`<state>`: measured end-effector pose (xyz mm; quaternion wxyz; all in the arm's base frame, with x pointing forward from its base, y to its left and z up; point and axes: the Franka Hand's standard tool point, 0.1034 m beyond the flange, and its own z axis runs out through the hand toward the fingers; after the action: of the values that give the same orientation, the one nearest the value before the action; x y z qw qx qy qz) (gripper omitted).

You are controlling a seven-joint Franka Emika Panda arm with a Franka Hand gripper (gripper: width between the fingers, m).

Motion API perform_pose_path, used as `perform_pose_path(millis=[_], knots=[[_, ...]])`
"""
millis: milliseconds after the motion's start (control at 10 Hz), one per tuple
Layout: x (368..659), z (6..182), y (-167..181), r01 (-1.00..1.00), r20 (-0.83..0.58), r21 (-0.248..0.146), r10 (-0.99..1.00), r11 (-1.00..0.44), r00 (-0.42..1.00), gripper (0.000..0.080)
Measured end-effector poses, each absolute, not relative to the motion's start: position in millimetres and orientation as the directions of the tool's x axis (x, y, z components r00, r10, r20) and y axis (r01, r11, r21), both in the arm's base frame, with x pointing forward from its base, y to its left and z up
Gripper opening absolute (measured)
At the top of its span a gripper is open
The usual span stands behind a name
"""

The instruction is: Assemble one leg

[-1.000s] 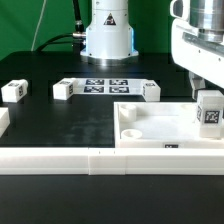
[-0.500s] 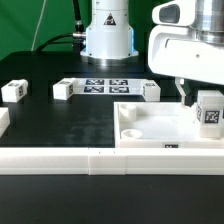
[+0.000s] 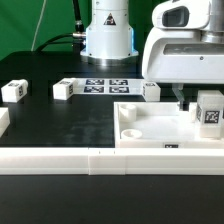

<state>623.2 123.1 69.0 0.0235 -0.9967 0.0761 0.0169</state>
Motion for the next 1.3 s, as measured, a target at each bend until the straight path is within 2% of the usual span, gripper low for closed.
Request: perform_pose_path(millis=[200,400,800,1100,1300], knots=[[623.3,69.0,121.9,-0.075,-0.033,-0.042,-0.074,-0.996,0.997,0.0622],[623.3,68.9,121.9,-0.078,-0.033,-0.042,-0.076,-0.996,0.997,0.0287],[623.8,68.7,119.5,-0.124,-0.035,-0.043,-0.122,-0.991,0.992,0.0290],[624.7,68.1,119.5,-0.417,-0.046,-0.052,-0.415,-0.907,0.909,0.0290],[625.0,68.0,119.6,-0.621,-0.054,-0.044,-0.619,-0.782,0.784,0.0290]])
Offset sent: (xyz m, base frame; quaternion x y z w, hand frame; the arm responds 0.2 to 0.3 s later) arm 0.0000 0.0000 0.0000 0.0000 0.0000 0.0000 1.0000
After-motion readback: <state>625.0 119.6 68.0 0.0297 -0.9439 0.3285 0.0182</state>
